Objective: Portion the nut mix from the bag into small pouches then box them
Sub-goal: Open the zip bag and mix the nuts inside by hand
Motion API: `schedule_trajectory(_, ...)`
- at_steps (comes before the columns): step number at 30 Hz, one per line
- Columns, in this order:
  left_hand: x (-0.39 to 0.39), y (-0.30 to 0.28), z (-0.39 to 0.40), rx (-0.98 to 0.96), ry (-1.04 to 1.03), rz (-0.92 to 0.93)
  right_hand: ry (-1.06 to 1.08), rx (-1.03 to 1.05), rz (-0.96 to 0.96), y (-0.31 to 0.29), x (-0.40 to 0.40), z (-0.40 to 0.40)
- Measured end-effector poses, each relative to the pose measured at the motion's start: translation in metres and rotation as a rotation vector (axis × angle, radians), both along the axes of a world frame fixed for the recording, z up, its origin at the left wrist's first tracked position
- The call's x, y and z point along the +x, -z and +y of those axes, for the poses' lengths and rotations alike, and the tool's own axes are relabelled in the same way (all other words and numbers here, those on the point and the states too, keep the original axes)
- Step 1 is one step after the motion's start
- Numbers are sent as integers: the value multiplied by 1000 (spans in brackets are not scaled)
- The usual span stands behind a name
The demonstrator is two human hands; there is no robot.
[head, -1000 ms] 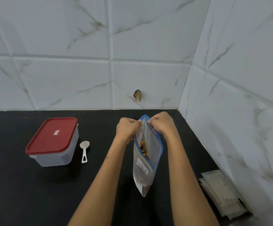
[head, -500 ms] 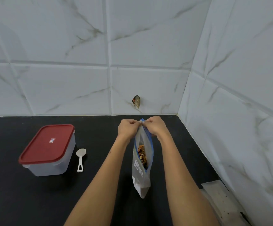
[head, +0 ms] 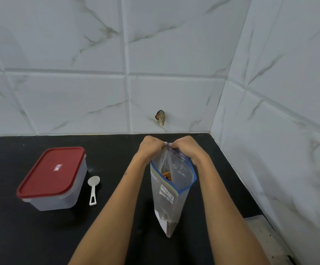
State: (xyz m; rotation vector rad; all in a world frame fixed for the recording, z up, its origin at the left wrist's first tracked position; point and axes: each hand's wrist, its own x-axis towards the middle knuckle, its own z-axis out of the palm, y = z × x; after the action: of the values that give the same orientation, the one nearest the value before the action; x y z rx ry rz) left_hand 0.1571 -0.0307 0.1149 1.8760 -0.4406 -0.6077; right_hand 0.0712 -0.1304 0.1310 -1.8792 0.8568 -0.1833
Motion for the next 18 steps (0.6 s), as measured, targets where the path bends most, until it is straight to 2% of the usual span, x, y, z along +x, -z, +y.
schedule_trajectory(5, 9, -3, 5, -1, 85, 429, 3, 568, -15, 8, -2, -7)
schedule_trajectory(7, 9, -2, 8, -40, 107, 634, 14, 693, -27, 14, -4, -9)
schedule_trajectory(9, 10, 3, 9, -110, 112, 756, 37, 755, -64, 19, -4, -7)
schedule_trajectory(14, 8, 12, 10, -196, 58, 824, 123, 854, -188, 34, -6, -1)
schedule_trajectory(18, 7, 14, 20, -279, 13, 797, 176, 780, -219, 38, -17, -1)
